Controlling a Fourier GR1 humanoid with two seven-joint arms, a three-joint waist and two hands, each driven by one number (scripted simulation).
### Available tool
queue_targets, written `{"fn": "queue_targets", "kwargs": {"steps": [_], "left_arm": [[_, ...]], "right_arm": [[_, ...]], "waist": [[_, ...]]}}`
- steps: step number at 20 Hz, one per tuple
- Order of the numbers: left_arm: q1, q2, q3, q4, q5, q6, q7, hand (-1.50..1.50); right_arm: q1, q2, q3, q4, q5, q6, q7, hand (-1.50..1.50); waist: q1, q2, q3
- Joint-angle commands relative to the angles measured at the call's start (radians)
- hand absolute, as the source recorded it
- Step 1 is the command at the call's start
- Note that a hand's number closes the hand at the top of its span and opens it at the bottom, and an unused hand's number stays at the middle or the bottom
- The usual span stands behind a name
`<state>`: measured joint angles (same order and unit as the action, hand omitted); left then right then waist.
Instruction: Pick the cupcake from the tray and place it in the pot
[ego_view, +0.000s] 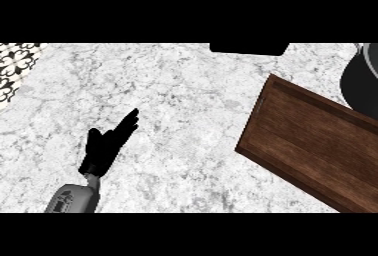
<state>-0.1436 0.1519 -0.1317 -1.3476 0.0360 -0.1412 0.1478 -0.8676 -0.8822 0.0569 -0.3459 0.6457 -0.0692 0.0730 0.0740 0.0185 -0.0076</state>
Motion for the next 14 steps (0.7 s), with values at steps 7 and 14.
{"fn": "queue_targets", "kwargs": {"steps": [7,14], "left_arm": [[-0.011,-0.016,-0.011,0.024,-0.011,-0.004,-0.016,0.00],[-0.022,0.001,0.015,0.035,-0.009,0.000,-0.012,0.00]], "right_arm": [[-0.114,0.078,0.029,0.218,0.040,0.289,0.196,-1.50],[-0.131,0.159,-0.183,0.139,-0.154,-0.028,0.035,-1.50]], "waist": [[0.012,0.016,0.011],[-0.019,0.008,0.015]]}}
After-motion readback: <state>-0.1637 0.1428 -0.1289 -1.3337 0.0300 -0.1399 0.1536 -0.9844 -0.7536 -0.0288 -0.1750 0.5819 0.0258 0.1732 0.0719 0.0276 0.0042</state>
